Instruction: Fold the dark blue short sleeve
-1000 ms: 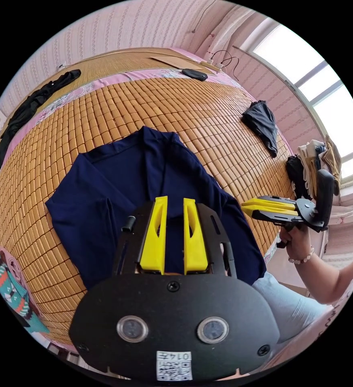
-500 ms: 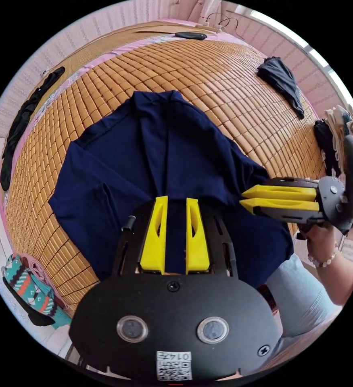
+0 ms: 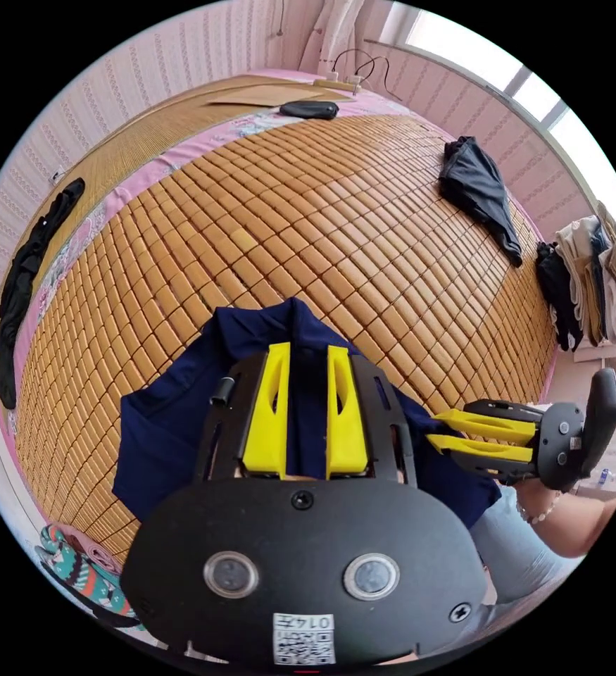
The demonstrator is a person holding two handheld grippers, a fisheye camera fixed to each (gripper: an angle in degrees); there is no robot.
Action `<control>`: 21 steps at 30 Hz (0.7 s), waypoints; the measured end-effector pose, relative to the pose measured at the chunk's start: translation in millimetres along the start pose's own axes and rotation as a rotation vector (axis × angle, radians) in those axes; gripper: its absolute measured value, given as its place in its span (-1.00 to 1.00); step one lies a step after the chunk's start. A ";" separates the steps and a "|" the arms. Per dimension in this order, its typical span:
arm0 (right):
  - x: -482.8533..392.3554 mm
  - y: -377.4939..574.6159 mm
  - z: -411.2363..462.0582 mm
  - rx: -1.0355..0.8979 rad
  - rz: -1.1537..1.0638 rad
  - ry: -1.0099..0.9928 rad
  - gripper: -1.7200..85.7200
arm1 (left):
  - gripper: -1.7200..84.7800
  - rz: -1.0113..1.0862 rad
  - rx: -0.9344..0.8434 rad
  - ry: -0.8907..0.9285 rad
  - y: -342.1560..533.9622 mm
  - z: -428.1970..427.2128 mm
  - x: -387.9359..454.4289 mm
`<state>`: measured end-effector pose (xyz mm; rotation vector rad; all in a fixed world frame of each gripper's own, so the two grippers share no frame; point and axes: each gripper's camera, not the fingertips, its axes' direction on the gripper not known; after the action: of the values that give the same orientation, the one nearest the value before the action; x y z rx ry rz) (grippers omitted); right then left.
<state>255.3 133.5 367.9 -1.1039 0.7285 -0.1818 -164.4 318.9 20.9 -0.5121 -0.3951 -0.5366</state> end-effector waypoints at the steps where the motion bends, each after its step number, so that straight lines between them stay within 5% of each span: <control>1: 2.1 0.1 -0.7 0.003 0.010 -0.017 -0.85 | -0.81 0.012 -0.003 -0.001 -0.2 2.8 0.8; 6: 17.5 4.1 -15.4 0.073 0.076 -0.049 -0.87 | -0.96 0.093 0.072 0.001 2.7 -1.9 6.9; 13: 31.1 0.9 -7.6 0.046 0.119 -0.063 -0.85 | -0.83 0.094 0.047 -0.050 13.9 23.8 8.2; 21: 38.4 -14.1 -34.8 0.151 0.038 -0.123 -0.84 | -0.79 -0.031 0.240 -0.156 158.3 -65.0 -84.4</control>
<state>265.9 82.7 354.3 -0.9480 0.6147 -0.1331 -126.4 432.2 -127.7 -0.3176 -0.6087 -0.4732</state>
